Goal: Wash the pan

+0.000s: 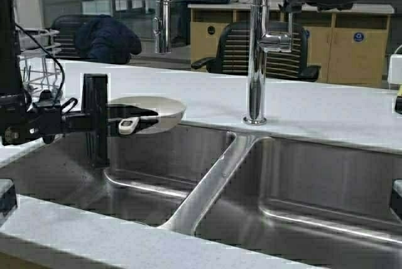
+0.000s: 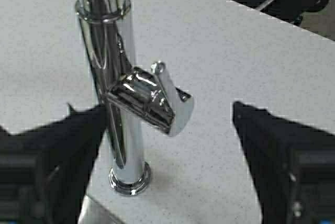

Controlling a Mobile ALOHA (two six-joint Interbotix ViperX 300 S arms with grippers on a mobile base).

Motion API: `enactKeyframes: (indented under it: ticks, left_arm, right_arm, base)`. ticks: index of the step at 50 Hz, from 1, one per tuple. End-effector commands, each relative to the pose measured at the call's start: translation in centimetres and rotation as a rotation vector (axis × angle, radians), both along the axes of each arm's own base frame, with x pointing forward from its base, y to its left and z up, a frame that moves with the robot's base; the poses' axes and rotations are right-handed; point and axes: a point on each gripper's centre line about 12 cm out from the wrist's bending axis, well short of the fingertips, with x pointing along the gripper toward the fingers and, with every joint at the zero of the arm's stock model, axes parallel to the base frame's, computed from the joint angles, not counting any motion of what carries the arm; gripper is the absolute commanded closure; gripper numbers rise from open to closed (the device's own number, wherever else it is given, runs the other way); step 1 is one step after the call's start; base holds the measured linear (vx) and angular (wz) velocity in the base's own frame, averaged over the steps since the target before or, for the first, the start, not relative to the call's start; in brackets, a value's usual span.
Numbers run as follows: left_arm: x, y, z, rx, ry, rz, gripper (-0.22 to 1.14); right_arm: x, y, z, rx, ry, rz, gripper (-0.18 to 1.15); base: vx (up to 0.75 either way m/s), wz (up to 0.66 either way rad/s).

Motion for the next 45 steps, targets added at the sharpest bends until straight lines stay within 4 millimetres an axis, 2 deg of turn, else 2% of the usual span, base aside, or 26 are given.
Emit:
enactKeyframes:
  ticks: [1,11,25,38,45]
  left_arm:
    - [0.4,-0.1,0.6,-0.009,-0.040,-0.003,0.89]
    - [0.2,-0.1,0.4,-0.008,-0.030,-0.003,0.89]
    - [0.2,0.0,0.3,-0.007,-0.027,-0.003,0.89]
    - [0.2,0.0,0.3,-0.009,-0.028,-0.003,0.89]
    - [0.1,0.0,0.3,-0.008,-0.028,-0.003,0.89]
  right_arm:
    - [2.1,0.5,0.9,0.000,-0.033,0.004,-0.06]
    - [4.5,0.8,0.1,-0.008,-0.026,0.003,-0.06]
    - [7.1,-0.2,-0.8,-0.015,-0.010,-0.031,-0.06]
    - [8.6,-1.7,-1.6,-0.015,0.020,-0.071,-0.06]
    - [8.9,-2.9,-1.3,0.004,0.027,-0.109,-0.06]
  base:
    - [0.00,0.00]
    - [0.00,0.00]
    - [0.00,0.00]
    - [0.00,0.00]
    - [0.00,0.00]
